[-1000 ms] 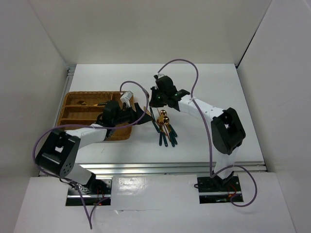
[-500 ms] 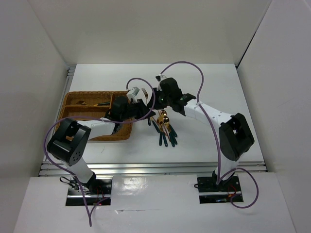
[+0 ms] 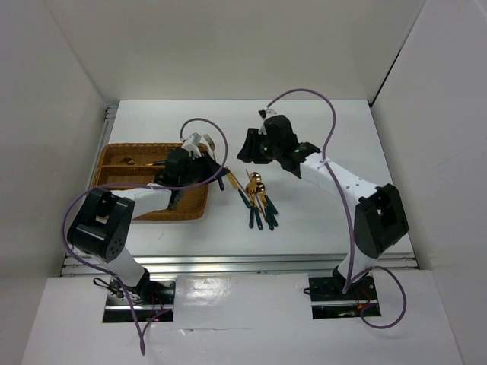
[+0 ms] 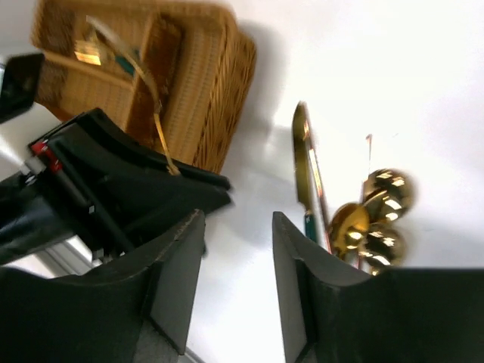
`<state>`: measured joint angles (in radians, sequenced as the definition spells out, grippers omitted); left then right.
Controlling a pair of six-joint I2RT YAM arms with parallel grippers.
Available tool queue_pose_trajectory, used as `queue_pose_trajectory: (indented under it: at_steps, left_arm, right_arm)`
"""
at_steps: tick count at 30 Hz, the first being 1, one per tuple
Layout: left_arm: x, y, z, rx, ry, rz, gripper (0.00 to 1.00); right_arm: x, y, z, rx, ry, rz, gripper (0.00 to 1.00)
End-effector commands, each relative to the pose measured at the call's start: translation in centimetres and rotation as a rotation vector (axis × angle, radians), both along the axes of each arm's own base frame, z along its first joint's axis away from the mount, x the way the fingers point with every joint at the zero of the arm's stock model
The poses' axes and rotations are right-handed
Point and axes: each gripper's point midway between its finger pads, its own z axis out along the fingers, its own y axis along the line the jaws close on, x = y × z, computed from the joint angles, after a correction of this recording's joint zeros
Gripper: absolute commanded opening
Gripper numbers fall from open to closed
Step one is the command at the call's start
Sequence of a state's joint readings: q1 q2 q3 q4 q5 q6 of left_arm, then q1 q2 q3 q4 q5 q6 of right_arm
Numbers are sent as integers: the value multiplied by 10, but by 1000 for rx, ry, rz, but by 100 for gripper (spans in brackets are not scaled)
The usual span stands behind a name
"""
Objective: Sort the eating utensils into containers
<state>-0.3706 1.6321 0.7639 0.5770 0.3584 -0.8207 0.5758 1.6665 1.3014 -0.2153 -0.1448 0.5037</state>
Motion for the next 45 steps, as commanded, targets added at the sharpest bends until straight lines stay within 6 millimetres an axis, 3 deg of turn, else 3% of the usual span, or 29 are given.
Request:
queue_pose_trajectory:
  at_steps: [1,4,6,7,8,10,11,15,16,17,23,32,36,37,40,45]
  left_arm:
    - [19,36,22,-25,-42,135,19]
    - [32,64,30,-34,-44,234,19]
    - [46,100,30,-29,-31,353,19]
    - [50,113,32,-44,-4,406,19]
    - [59,138,35,-53,2,484,19]
    - [67,171,36,-93,33,627,19]
    - [72,198,36,-105,35,725,19]
    - [79,244,36,-165,56,945,19]
    - [77,249,26,-170,95,986,19]
    - [81,253,32,-181,81,1012,19]
    - [86,277,14,-264,134,1205,21]
    - [94,291,-11,-298,246,1341,22]
    - [95,295,-17,-289,272,1378,32]
    - [96,295,-15,-299,278,1383,38]
    - [89,295,-21,-296,322,1401,42]
    - [81,294,-23,-293,355,1415,58]
  right_arm:
    - [4,-26,63,55,-143,-59,49]
    - [2,-42,81,53,-210,-99,51]
    - [-2,-47,73,39,-214,-103,55]
    - [-2,-47,67,29,-214,-98,55]
    - [-3,-45,63,30,-204,-86,55]
    - [-3,-41,40,7,-150,-67,55]
    - [-3,-37,29,1,-122,-49,55]
    - [-9,-30,2,-10,-49,-2,55]
    - [-9,-30,-12,-26,-21,-1,55]
    - [-11,-28,-16,-29,-14,17,55]
    - [-17,-25,-48,-51,59,57,55]
    - [-18,-17,-66,-53,105,98,52]
    - [-17,-15,-67,-54,104,110,52]
    - [-18,-14,-67,-49,106,118,52]
    - [-18,-14,-67,-49,106,118,52]
    - [-19,-15,-68,-53,114,118,52]
